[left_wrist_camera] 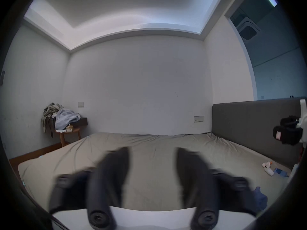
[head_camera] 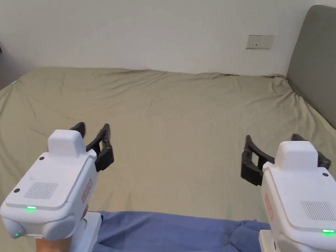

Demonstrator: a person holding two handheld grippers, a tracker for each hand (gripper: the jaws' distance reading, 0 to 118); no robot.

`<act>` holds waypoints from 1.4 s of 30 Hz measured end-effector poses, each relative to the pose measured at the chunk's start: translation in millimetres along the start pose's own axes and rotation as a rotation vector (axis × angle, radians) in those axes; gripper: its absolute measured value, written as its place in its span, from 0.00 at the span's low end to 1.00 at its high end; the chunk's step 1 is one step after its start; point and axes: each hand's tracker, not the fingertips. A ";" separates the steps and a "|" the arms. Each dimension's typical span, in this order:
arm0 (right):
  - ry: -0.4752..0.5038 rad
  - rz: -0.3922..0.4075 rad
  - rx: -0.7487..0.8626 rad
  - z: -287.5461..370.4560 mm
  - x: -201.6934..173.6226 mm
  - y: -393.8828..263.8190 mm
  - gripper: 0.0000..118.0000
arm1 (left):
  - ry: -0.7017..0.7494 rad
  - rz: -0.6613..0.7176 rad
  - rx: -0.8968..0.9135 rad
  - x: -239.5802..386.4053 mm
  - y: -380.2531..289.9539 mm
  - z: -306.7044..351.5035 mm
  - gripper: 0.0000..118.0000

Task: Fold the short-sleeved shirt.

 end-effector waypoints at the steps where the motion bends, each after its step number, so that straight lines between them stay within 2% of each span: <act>1: -0.006 0.008 0.004 0.0 -1.8 -0.9 0.10 | 0.002 -0.015 -0.003 3.0 -1.6 -0.8 0.00; 2: -0.023 0.029 0.006 -0.8 -3.3 -2.1 0.02 | 0.002 -0.021 -0.005 5.8 -3.6 -0.9 0.00; 8: -0.027 0.062 0.009 2.2 -5.5 -6.4 0.01 | -0.011 -0.029 -0.026 4.6 -9.6 -6.2 0.00; 12: -0.024 0.054 -0.001 -0.7 -4.8 -8.6 0.01 | -0.026 -0.014 -0.083 -6.3 -14.2 -12.5 0.00; 15: -0.022 0.048 -0.009 -4.3 -5.0 -10.5 0.01 | -0.061 0.106 -0.226 -28.5 -20.9 -24.8 0.00; 22: -0.017 0.055 -0.034 -15.6 -9.2 -16.2 0.01 | -0.184 0.551 -0.627 -120.8 -70.4 -58.1 0.00; 28: -0.016 0.065 -0.075 -30.1 -16.5 -26.2 0.01 | -0.208 0.719 -0.890 -175.0 -133.3 -62.8 0.01; 30: -0.013 0.064 -0.094 -34.3 -19.9 -30.7 0.01 | -0.198 0.730 -0.948 -184.0 -152.2 -63.1 0.10; 31: -0.011 0.065 -0.103 -36.7 -21.6 -33.2 0.01 | -0.194 0.725 -0.954 -186.9 -159.7 -62.9 0.23; 32: -0.011 0.070 -0.111 -38.8 -23.5 -35.6 0.01 | -0.208 0.732 -0.975 -189.1 -166.2 -61.8 0.51; 33: -0.011 0.074 -0.118 -40.7 -25.2 -37.8 0.01 | -0.216 0.750 -1.001 -191.3 -173.0 -62.3 0.72; 34: -0.011 0.079 -0.127 -41.7 -27.8 -40.0 0.01 | -0.218 0.760 -1.039 -191.9 -180.1 -64.4 0.87; 35: -0.010 0.082 -0.138 -43.9 -29.3 -42.1 0.01 | -0.209 0.769 -1.067 -189.9 -185.6 -64.4 0.92; 37: -0.005 0.079 -0.153 -48.1 -30.8 -46.1 0.01 | -0.218 0.728 -1.047 -189.5 -193.4 -65.3 0.90; 40: -0.005 0.084 -0.172 -52.3 -33.0 -49.7 0.01 | -0.227 0.720 -1.067 -186.8 -207.1 -70.2 0.79; 41: -0.006 0.085 -0.176 -54.0 -32.8 -50.4 0.01 | -0.236 0.722 -1.067 -185.7 -211.2 -70.7 0.79; 42: -0.006 0.087 -0.178 -53.6 -32.9 -50.7 0.01 | -0.241 0.722 -1.065 -183.2 -213.4 -71.1 0.67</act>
